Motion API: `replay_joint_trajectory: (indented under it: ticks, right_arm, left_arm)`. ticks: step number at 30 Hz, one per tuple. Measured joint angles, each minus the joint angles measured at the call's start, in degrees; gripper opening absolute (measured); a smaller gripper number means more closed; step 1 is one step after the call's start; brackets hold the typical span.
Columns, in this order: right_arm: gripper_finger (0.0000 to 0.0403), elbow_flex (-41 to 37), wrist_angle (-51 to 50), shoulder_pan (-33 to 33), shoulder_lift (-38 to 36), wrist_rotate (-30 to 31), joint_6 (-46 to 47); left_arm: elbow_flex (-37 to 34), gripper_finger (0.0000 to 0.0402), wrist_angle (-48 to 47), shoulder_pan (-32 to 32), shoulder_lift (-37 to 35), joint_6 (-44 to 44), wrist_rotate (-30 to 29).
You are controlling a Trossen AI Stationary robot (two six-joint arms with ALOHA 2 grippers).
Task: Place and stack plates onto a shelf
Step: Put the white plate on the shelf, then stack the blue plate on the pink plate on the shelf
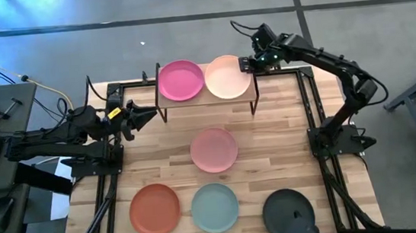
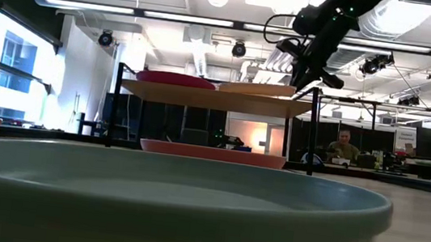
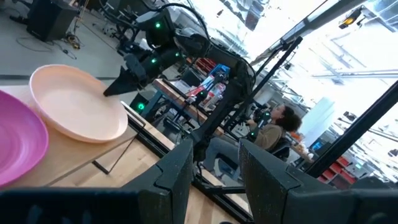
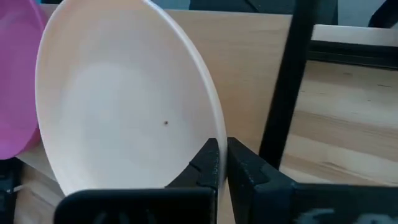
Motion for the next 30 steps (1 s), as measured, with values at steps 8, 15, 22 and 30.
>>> replay_joint_trajectory:
  ticks: [8,15,22,30]
  right_arm:
    - [0.0063,0.0,-0.8,-0.6,-0.1,-1.3,-1.6]
    - [0.0139,0.0,1.3,-0.9,-2.2,-2.2,-4.6]
    - [0.0174,-0.3,-6.1,-1.7,-10.7,-0.3,-13.1]
    - [0.0177,-16.2,-6.3,10.2,-33.0,5.9,-12.1]
  left_arm:
    - [0.0,0.012,0.0,0.0,0.0,1.3,0.1]
    - [0.0,0.012,0.0,0.0,0.0,1.3,0.2]
    - [0.0,0.012,0.0,0.0,0.0,3.3,2.2]
    - [0.0,0.012,-0.1,0.0,0.0,4.2,1.7]
